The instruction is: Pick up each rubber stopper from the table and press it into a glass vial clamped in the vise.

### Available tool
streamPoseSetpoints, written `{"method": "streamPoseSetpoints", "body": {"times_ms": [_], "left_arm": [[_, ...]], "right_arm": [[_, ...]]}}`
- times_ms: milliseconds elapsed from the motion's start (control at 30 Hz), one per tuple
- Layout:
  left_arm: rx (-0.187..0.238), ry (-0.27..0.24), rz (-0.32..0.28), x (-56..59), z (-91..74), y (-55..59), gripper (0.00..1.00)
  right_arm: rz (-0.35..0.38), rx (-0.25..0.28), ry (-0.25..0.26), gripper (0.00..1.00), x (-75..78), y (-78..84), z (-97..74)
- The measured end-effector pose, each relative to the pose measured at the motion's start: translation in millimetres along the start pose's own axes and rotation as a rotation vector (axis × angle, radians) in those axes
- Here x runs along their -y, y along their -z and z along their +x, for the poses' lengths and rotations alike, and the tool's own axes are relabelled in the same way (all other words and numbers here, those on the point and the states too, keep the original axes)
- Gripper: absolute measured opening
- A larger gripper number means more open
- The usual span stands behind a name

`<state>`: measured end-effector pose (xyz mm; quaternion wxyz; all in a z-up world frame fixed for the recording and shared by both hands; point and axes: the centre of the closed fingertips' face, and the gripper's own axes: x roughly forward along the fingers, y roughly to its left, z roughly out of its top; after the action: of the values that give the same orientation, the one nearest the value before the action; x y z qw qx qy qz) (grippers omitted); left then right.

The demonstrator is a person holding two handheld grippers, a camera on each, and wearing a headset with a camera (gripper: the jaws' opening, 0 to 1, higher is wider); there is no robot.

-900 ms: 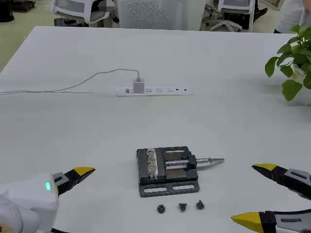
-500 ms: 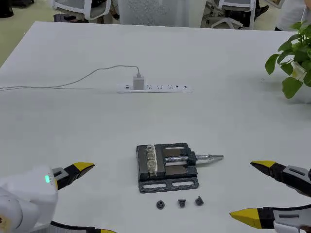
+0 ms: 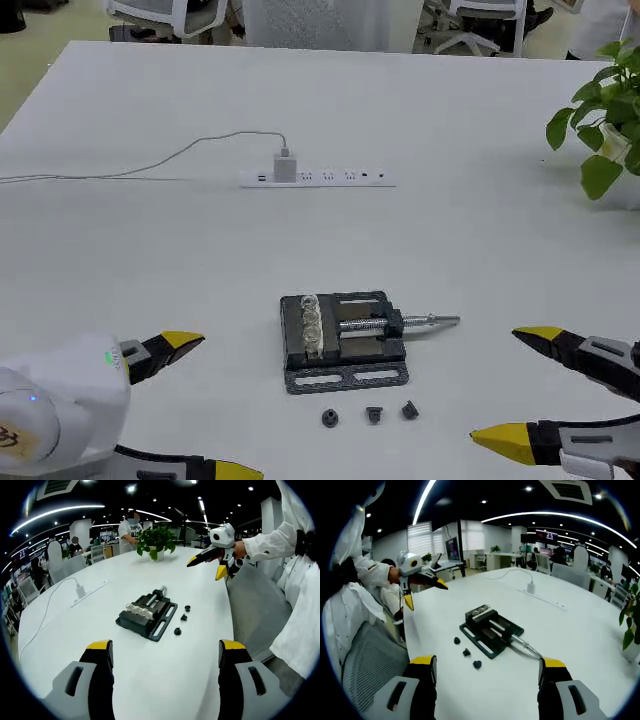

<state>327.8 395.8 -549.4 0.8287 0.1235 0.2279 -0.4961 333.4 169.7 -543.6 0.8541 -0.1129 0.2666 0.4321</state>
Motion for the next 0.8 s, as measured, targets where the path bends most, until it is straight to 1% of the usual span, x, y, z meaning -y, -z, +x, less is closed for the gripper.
{"method": "streamPoseSetpoints", "body": {"times_ms": [33, 100, 167, 267, 367, 433, 567, 667, 733, 800], "left_arm": [[-0.007, 0.003, -0.006, 0.6, 1.1, -0.3, 0.85], [-0.006, 0.007, 0.003, 1.6, 1.9, -1.7, 0.84], [-0.006, 0.009, 0.003, 2.0, 3.6, -4.0, 0.83], [-0.014, 0.015, 0.007, 2.6, 6.5, -6.0, 0.8], [-0.035, 0.022, 0.013, 4.5, 10.1, -6.2, 0.78], [-0.037, 0.028, 0.018, 6.2, 11.9, -6.8, 0.77], [-0.046, 0.044, 0.022, 11.5, 17.2, -9.0, 0.71], [-0.053, 0.056, 0.023, 14.9, 21.6, -9.5, 0.69], [-0.062, 0.077, 0.032, 19.8, 25.0, -9.4, 0.68], [-0.068, 0.087, 0.039, 22.7, 29.0, -9.8, 0.68]], "right_arm": [[0.0, 0.001, -0.001, 0.82, -0.6, -0.3, 0.1], [0.0, 0.002, -0.002, 0.82, -1.3, -0.7, 0.1], [0.003, 0.004, 0.0, 0.82, 1.1, 1.2, -0.3], [0.005, 0.008, 0.0, 0.82, 1.4, 1.6, -0.7], [0.006, 0.01, 0.0, 0.81, 1.4, 2.2, -1.0], [0.008, 0.01, -0.001, 0.81, 1.6, 2.9, -1.3], [0.01, 0.012, 0.001, 0.81, 3.3, 4.5, -2.4], [0.011, 0.015, 0.001, 0.8, 4.4, 5.0, -2.9], [0.011, 0.016, 0.001, 0.8, 4.5, 5.3, -3.1], [0.011, 0.016, -0.002, 0.8, 4.2, 5.8, -2.8]]}}
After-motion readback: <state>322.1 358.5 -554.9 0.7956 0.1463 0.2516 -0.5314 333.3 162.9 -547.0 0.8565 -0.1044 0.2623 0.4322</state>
